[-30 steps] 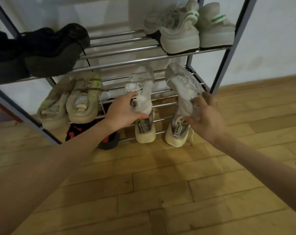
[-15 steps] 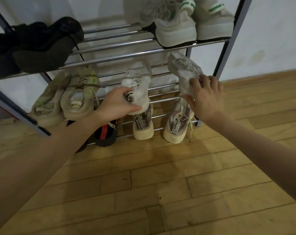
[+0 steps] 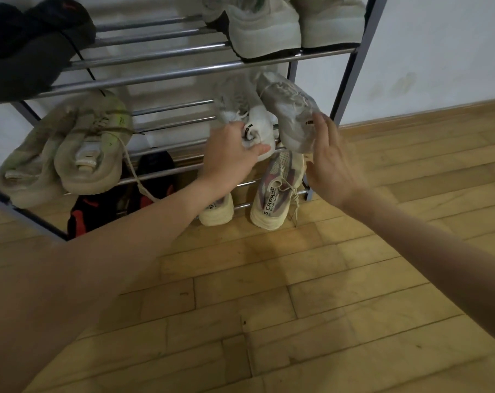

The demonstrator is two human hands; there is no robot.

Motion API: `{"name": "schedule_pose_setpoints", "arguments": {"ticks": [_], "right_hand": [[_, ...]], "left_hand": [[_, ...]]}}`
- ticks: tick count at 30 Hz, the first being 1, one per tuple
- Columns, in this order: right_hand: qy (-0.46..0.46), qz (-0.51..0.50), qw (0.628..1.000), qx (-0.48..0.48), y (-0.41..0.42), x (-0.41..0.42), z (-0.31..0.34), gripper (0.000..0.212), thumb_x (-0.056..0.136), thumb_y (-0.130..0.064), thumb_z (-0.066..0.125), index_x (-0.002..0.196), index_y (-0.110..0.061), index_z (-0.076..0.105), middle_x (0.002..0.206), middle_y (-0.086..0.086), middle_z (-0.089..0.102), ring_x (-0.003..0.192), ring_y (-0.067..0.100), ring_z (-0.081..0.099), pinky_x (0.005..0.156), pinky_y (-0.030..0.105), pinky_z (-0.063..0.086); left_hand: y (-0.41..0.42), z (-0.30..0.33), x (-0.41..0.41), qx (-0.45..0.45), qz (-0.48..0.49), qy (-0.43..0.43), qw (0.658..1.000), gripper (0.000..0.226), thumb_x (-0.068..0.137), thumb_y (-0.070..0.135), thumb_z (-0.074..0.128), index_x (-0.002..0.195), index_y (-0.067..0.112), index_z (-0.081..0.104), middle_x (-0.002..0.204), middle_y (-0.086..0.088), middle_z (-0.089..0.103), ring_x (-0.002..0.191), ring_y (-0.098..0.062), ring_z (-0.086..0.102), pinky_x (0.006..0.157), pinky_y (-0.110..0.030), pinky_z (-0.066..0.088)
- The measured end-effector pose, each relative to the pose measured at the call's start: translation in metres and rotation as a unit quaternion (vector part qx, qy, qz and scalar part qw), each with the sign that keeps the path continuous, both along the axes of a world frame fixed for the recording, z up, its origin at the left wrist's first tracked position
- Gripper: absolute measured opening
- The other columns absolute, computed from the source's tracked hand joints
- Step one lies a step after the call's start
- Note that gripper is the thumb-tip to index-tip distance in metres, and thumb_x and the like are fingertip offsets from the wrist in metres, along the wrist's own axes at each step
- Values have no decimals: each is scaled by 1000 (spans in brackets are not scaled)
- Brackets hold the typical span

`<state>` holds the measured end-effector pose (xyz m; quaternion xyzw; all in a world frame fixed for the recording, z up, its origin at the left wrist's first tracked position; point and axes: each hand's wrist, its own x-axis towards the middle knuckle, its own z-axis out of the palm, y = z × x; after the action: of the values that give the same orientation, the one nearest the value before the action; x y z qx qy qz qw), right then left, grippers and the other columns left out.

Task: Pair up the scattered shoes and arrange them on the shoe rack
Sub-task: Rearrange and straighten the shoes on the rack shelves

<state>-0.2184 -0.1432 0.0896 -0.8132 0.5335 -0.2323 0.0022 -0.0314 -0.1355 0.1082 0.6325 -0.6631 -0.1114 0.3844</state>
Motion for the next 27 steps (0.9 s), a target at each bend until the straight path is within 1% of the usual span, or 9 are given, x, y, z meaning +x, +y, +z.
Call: {"name": "schedule_pose_setpoints", "arguments": {"ticks": [2,4,7,11,14,17,19,22,27], "right_hand": [[-20,13,1000,17,4,-2,-5,79,83,-23,39,151,1,8,158,22,11,145,36,20,114,42,29],[-29,12,999,6,0,-2,-13,80,86,-12,47,152,0,5,160,19,5,148,31,9,120,39,18],[-28,-11,999,-13,-6,3,-27,82,84,-5,48,152,0,3,161,17,2,150,26,-1,122,38,6],[-73,-50,995,-36,2,15,-37,84,85,-8,52,153,-1,4,161,16,2,150,27,-2,122,45,7],[-168,-55,983,-55,26,23,-55,76,83,-8,52,149,2,17,156,24,13,147,34,12,119,47,19],[-125,-56,990,-22,45,28,-85,63,81,-11,60,139,-3,35,142,23,33,131,37,35,106,49,39],[-55,-44,995,64,51,34,-103,66,86,-24,63,142,-9,32,144,24,29,132,39,33,106,50,40],[0,-51,983,178,51,44,-123,81,88,-50,58,152,-27,14,153,28,13,143,42,15,112,51,30],[12,-103,976,193,38,63,-134,80,88,-52,59,152,-34,14,154,29,6,139,47,15,113,51,22]], "left_hand": [[0,-3,-1,-8,-1,-10,1000,32,77,33,75,101,14,69,96,2,72,86,-13,66,75,-26,51],[0,-2,-1,-18,-5,-13,1000,35,76,34,75,104,13,69,98,1,73,88,-13,66,74,-23,49],[3,0,1,-11,-26,-30,999,49,80,33,74,122,11,61,115,-2,69,102,-14,64,83,-18,44],[5,-4,18,51,-75,-49,995,70,85,28,68,145,17,34,140,-5,51,126,-18,50,102,-23,38],[23,-15,35,0,-50,-61,997,64,88,21,65,143,15,35,137,-5,50,115,-7,51,91,-4,35],[50,-35,50,-111,-60,-163,979,33,90,20,56,121,7,54,111,-8,59,92,-15,59,77,-25,51],[65,-54,58,-77,-100,-233,964,26,91,20,54,113,8,57,104,-6,60,89,-18,60,73,-32,53],[76,-87,67,3,-88,-275,957,40,88,20,60,125,9,50,123,-9,54,110,-24,56,87,-35,52],[62,-111,69,92,-8,-219,971,72,86,29,67,146,12,31,151,-13,30,137,-32,32,112,-45,33]]}}
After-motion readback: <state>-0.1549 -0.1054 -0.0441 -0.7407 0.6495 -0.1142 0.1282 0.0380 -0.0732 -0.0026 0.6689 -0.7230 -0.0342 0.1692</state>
